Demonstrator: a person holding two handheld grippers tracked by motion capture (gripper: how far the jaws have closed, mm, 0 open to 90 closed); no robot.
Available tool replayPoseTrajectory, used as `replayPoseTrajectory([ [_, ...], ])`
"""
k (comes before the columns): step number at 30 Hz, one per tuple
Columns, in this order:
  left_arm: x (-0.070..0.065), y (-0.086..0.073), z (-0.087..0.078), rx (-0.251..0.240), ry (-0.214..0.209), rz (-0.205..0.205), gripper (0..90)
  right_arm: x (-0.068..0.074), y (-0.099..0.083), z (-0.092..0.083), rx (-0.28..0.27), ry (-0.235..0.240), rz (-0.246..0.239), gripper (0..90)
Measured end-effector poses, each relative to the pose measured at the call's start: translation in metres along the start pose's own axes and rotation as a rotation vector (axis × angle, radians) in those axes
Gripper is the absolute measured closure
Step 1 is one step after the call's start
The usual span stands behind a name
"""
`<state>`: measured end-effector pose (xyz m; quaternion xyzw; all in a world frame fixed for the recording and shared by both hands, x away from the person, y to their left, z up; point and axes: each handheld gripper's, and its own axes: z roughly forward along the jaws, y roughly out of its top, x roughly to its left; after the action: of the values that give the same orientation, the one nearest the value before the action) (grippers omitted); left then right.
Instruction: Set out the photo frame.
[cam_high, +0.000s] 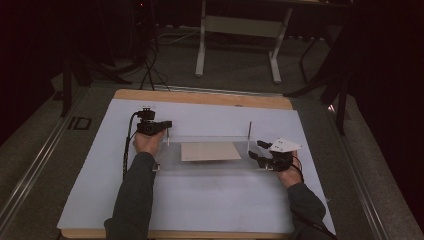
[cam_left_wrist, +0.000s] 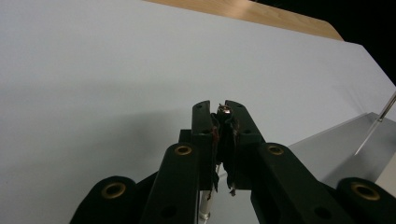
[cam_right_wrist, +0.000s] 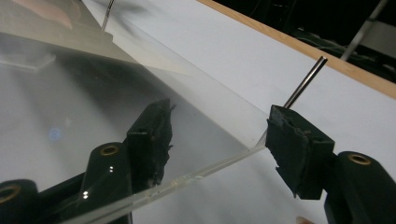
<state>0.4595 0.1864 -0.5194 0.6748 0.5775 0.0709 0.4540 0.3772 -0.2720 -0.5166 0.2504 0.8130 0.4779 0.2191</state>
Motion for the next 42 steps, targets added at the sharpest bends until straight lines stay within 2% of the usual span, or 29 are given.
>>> replayPoseTrajectory([
  [3, 0.0, 0.001, 0.001, 0.001, 0.009, -0.001, 83.6, 0.004, 0.004, 0.0, -0.01, 0.013, -0.011, 38.9],
  [9, 0.001, 0.0, 0.0, -0.004, -0.007, 0.003, 82.4, 0.005, 0.006, 0.0, -0.01, 0.029, -0.013, 42.6],
  [13, 0.004, -0.001, -0.003, -0.039, -0.046, -0.013, 73.5, 0.005, 0.006, 0.0, -0.008, 0.029, -0.015, 42.6],
  [21, 0.001, -0.004, -0.013, -0.032, -0.018, 0.093, 64.5, 0.005, 0.007, 0.0, -0.006, 0.03, -0.004, 42.7],
  [30, -0.001, -0.014, -0.031, -0.085, -0.02, 0.152, 61.4, 0.005, 0.008, 0.0, -0.003, 0.03, 0.005, 42.7],
  [32, -0.003, -0.016, -0.035, -0.095, -0.034, 0.18, 59.7, 0.005, 0.008, 0.0, -0.001, 0.031, 0.008, 42.7],
  [33, -0.005, -0.018, -0.038, -0.1, -0.034, 0.208, 59.0, 0.005, 0.008, 0.0, -0.001, 0.031, 0.008, 42.7],
  [36, -0.008, -0.021, -0.047, -0.112, -0.035, 0.256, 58.7, 0.005, 0.009, 0.0, 0.002, 0.031, 0.01, 43.1],
  [42, -0.006, -0.027, -0.064, -0.154, -0.033, 0.275, 58.7, 0.005, 0.012, -0.001, 0.008, 0.027, 0.01, 44.1],
])
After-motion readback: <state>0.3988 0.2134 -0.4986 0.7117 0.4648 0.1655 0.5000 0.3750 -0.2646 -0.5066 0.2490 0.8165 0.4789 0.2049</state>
